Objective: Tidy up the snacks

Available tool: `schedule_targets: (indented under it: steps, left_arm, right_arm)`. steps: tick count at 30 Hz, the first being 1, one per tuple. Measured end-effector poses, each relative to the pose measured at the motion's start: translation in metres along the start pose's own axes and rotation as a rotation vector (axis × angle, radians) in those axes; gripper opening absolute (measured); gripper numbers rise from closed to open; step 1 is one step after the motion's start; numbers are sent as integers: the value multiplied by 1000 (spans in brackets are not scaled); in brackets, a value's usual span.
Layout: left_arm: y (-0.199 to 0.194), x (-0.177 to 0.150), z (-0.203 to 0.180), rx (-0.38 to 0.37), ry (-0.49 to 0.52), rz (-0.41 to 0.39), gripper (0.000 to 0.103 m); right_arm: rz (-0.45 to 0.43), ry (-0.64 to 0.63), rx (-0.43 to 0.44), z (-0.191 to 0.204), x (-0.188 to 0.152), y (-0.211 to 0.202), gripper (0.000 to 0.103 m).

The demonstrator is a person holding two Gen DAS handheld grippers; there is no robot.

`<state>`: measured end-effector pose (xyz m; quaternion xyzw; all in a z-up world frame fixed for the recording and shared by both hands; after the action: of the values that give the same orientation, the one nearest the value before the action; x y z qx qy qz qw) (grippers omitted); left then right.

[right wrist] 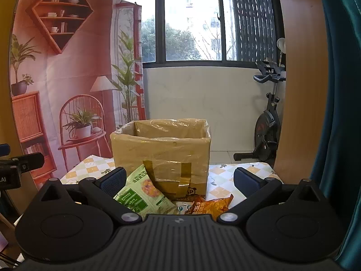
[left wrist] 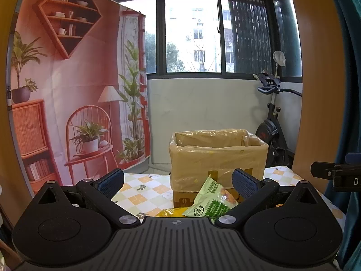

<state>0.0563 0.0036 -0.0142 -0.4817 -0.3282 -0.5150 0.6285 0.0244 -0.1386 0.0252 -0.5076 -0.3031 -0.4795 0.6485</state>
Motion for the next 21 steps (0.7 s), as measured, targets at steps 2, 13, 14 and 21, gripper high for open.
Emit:
schedule_targets:
  steps: [2, 13, 14, 21]
  left_arm:
    - [0, 0, 0, 1, 1, 1, 103]
    - [2, 2, 1, 0, -5, 9, 103]
    - [2, 1, 0, 0, -5, 10, 103]
    - [3, 1, 0, -2, -6, 13, 103]
  right_arm:
    - [-1, 1, 2, -1, -1, 0, 103]
    - [-4, 2, -6, -1, 0, 0, 103]
    - [-4, 1, -5, -2, 0, 0, 103]
    - [0, 2, -5, -3, -1, 1, 103]
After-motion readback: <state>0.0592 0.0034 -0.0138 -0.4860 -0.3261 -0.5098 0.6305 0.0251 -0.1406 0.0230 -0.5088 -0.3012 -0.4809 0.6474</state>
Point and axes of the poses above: each gripper's, at about its wrist camera, not at the fingertips, and y roughly the way its jaws point, z to its left, x to its top, the point moved 6 cm from there along y, roughly the way its jaws point, and after that the axes turned 15 degrees about y, right-handed, at the moved point
